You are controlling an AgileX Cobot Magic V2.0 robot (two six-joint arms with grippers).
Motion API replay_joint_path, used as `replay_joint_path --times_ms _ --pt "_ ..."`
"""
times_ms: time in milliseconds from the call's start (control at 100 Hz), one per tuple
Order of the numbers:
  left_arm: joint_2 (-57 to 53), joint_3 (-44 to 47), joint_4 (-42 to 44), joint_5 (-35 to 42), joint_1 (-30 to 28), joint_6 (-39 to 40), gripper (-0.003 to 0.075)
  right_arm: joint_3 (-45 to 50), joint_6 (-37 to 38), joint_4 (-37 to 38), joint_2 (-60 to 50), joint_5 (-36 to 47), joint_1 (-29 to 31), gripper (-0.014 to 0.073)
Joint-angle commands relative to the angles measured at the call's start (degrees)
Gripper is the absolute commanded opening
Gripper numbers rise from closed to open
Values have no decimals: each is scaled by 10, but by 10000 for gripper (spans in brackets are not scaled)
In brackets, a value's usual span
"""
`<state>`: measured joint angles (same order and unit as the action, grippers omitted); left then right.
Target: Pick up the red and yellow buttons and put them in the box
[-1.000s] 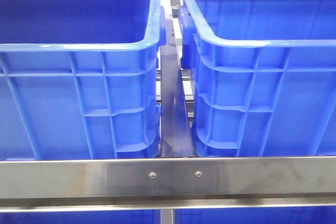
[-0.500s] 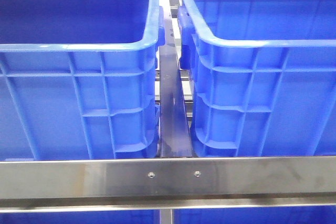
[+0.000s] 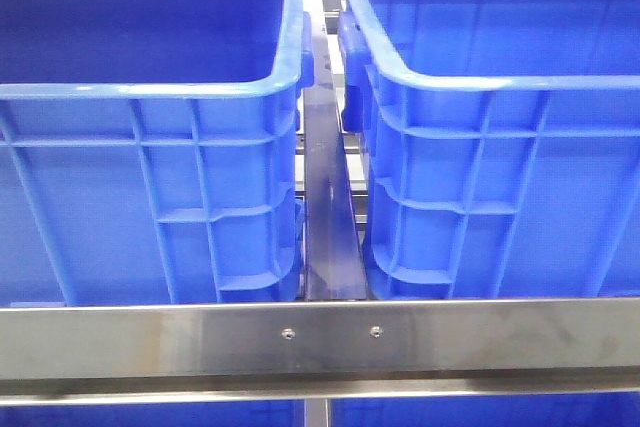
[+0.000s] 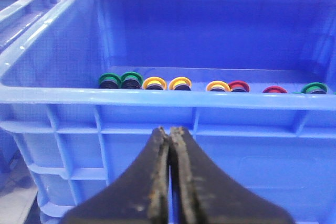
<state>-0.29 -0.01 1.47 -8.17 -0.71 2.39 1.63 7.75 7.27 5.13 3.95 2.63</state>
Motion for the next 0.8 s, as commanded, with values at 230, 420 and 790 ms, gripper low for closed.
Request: replay_joint_path --times_ms 230,420,790 --pt "-18 31 0 49 4 4 -20 -8 2 7 -71 -43 4 -69" --pt "-18 31 0 49 4 4 -20 -8 1 4 -71 -49 4 -69" --pt "-18 31 0 49 4 4 -20 -8 -152 -146 -71 -49 4 -69"
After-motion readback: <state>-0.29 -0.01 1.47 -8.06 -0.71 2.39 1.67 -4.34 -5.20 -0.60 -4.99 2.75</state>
